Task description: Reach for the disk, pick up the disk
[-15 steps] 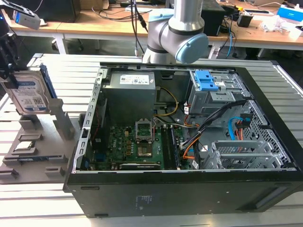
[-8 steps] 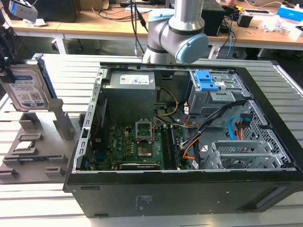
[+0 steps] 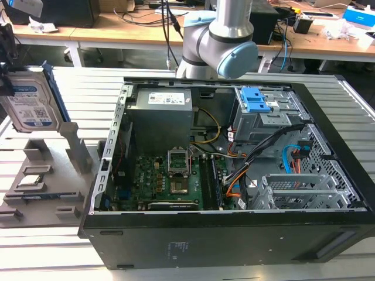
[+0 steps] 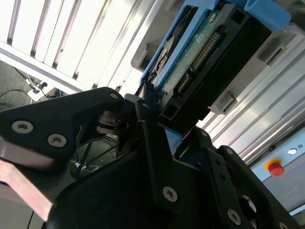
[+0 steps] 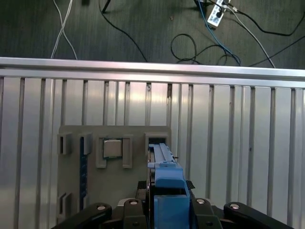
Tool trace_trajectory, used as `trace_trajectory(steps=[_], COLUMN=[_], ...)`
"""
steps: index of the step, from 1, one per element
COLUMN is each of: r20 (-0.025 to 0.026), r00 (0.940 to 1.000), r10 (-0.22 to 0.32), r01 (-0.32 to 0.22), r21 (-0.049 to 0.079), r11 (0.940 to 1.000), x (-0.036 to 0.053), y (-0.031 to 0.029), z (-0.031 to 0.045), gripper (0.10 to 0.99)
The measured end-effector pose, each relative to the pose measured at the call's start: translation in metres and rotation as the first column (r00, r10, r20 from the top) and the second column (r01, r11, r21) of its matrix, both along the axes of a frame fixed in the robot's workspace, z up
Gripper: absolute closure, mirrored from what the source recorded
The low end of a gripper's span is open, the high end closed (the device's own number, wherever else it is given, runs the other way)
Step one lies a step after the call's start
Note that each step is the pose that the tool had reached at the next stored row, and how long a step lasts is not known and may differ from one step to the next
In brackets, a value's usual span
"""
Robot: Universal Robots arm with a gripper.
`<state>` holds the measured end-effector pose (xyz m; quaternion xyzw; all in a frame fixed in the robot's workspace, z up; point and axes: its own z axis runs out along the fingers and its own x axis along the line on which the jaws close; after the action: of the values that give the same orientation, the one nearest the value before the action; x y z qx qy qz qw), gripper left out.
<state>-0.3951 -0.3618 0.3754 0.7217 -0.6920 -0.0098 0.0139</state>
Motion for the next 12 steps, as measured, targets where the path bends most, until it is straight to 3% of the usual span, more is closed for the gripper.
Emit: trace_trajectory(steps=[5,12], r20=[-0.0001,-0.0001], r00=[1.0000,1.0000], r10=[0.000,0.000], r01=[0.000,0.000], r21=[0.000,0.000], r11=[1.0000,1.0000], x=[0.0000,0.0000], y=[0.0000,0.0000], z=[0.0079,0.0248], gripper=[0.718,0.718])
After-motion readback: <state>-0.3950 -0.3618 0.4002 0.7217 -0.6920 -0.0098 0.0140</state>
